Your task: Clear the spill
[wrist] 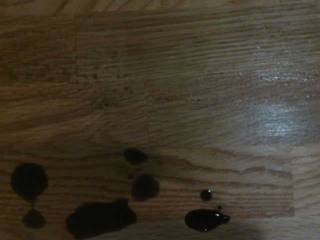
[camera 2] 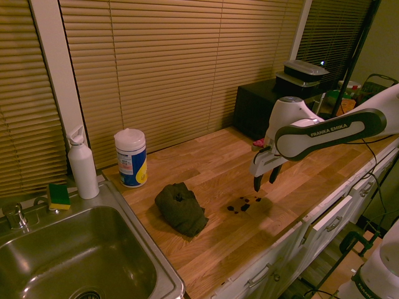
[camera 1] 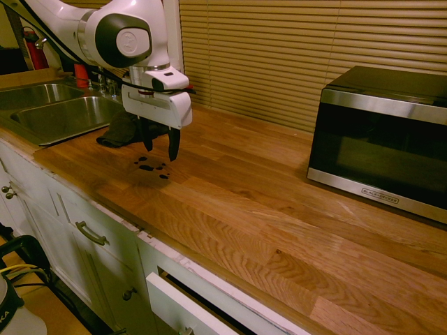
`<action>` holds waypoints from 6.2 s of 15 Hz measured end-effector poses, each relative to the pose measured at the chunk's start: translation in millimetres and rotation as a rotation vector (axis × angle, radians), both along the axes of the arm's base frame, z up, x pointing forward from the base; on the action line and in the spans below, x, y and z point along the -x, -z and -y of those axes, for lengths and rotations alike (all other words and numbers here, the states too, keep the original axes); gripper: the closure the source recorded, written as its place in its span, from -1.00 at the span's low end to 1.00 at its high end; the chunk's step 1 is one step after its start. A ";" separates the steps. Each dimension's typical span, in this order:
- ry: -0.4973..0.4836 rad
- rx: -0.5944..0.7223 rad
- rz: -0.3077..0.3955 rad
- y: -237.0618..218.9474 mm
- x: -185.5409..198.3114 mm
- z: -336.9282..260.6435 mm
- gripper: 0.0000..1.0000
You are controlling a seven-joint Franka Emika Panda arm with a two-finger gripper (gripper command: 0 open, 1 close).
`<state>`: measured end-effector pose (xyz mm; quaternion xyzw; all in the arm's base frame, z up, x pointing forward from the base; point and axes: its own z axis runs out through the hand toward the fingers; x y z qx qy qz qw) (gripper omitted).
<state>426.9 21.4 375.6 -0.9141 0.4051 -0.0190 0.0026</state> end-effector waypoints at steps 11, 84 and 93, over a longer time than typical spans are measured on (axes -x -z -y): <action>-0.057 -0.036 0.132 -59.1 -56.2 -100.2 -1.00; 0.188 0.093 0.059 35.8 -48.2 -26.2 1.00; 0.195 0.073 0.070 29.2 -51.8 35.2 1.00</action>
